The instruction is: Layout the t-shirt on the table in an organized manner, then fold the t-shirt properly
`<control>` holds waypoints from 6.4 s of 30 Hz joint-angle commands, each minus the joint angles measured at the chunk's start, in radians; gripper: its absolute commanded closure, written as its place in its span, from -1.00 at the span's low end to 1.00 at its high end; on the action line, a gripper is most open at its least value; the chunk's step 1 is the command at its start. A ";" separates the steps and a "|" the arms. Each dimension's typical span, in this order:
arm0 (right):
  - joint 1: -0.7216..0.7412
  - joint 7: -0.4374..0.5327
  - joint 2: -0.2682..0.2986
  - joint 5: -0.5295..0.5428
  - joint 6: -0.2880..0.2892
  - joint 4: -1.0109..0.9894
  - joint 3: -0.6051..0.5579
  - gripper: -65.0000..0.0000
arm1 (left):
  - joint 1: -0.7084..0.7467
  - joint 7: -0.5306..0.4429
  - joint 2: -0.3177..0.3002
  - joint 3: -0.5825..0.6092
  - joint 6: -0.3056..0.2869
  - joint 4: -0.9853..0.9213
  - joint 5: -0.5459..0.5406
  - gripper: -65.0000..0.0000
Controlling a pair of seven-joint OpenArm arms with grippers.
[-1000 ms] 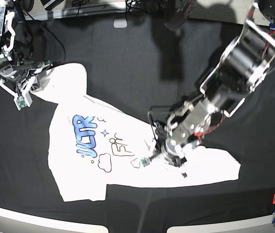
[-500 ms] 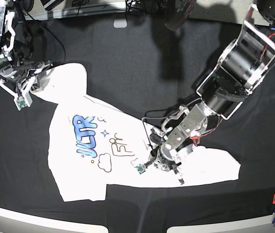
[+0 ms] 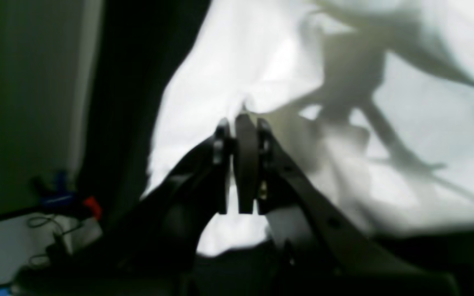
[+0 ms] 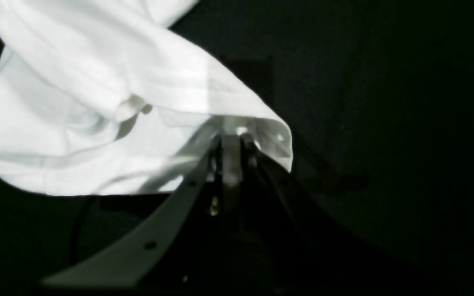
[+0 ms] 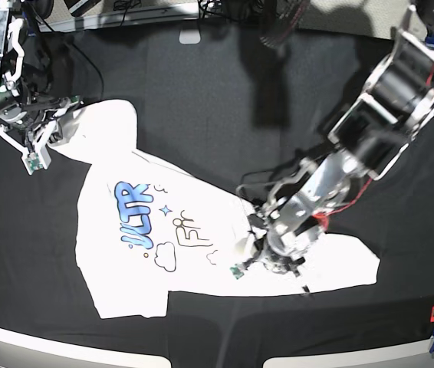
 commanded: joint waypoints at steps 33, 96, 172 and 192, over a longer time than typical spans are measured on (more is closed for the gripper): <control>-0.303 -0.093 0.016 0.274 0.209 0.356 0.009 1.00 | 0.628 0.383 -0.468 -0.006 0.253 0.774 0.452 1.00; -0.478 -0.112 0.080 0.658 0.209 0.623 0.446 1.00 | 1.147 0.274 -0.637 -0.306 0.483 0.956 0.763 1.00; 0.050 -0.233 -0.098 0.239 0.090 0.400 -0.192 0.29 | 0.682 0.056 -0.473 -0.306 0.470 0.663 0.161 0.05; -0.172 -0.042 -0.515 -0.394 -0.280 0.308 -0.195 0.29 | 0.682 0.056 -0.473 -0.306 0.470 0.663 0.161 0.05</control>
